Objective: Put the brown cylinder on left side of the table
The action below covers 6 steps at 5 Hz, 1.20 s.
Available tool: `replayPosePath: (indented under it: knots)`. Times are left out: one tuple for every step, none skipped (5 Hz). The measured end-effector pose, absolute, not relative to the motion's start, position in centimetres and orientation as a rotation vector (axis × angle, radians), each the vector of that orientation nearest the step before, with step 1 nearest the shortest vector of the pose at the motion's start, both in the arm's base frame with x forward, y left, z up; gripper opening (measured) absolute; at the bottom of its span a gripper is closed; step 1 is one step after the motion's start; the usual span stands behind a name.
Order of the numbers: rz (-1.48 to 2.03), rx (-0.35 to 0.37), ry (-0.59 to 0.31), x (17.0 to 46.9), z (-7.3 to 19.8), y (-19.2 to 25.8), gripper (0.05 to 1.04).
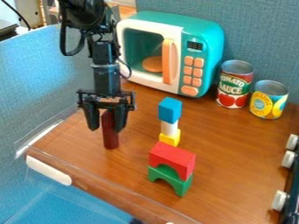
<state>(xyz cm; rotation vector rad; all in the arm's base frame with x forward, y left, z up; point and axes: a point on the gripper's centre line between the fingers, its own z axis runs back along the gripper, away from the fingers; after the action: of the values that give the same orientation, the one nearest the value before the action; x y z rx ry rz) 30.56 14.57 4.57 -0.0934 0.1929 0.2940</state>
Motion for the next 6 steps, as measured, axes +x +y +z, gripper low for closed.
replayPosePath:
  knots:
    - [0.309, -0.086, 0.186, 30.7, 4.8, 14.4, 1.013]
    - [0.306, -0.071, 0.087, 31.7, 9.3, 13.6, 1.009]
    - [0.298, -0.046, 0.003, 31.9, 12.9, 13.3, 1.002]
    - [0.252, -0.012, -0.049, 32.1, 16.0, 12.7, 1.001]
    - [0.18, 0.006, -0.041, 32.0, 16.0, 11.8, 1.001]
    - [0.082, -0.006, -0.095, 31.5, 15.6, 10.1, 1.001]
